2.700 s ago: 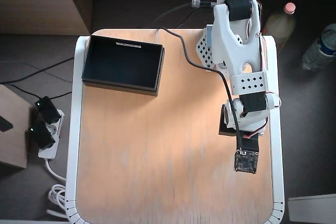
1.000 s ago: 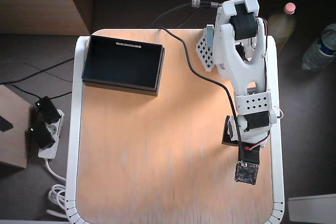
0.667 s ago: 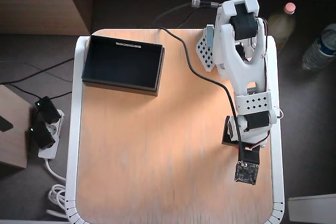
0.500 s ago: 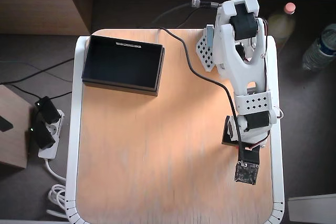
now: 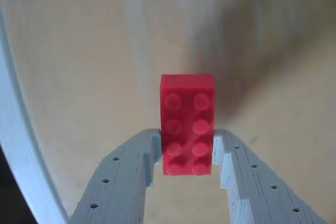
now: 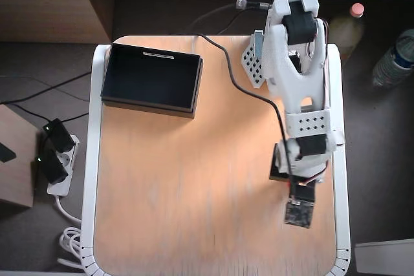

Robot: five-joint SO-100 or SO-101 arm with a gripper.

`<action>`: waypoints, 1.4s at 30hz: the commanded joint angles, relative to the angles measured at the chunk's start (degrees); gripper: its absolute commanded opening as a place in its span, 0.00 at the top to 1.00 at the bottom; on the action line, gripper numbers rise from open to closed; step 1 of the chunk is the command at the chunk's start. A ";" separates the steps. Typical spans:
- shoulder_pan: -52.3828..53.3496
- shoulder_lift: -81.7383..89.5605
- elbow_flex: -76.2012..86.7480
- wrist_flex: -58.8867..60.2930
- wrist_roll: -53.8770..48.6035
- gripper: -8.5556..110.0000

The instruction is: Grasp a lego block and put it in the bin.

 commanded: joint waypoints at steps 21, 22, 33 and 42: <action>33.22 23.82 -18.19 26.81 5.98 0.93; 35.16 23.82 -19.69 27.77 6.06 0.93; 58.97 23.64 -21.97 28.83 11.16 0.93; 71.02 20.57 -21.97 28.74 15.12 0.93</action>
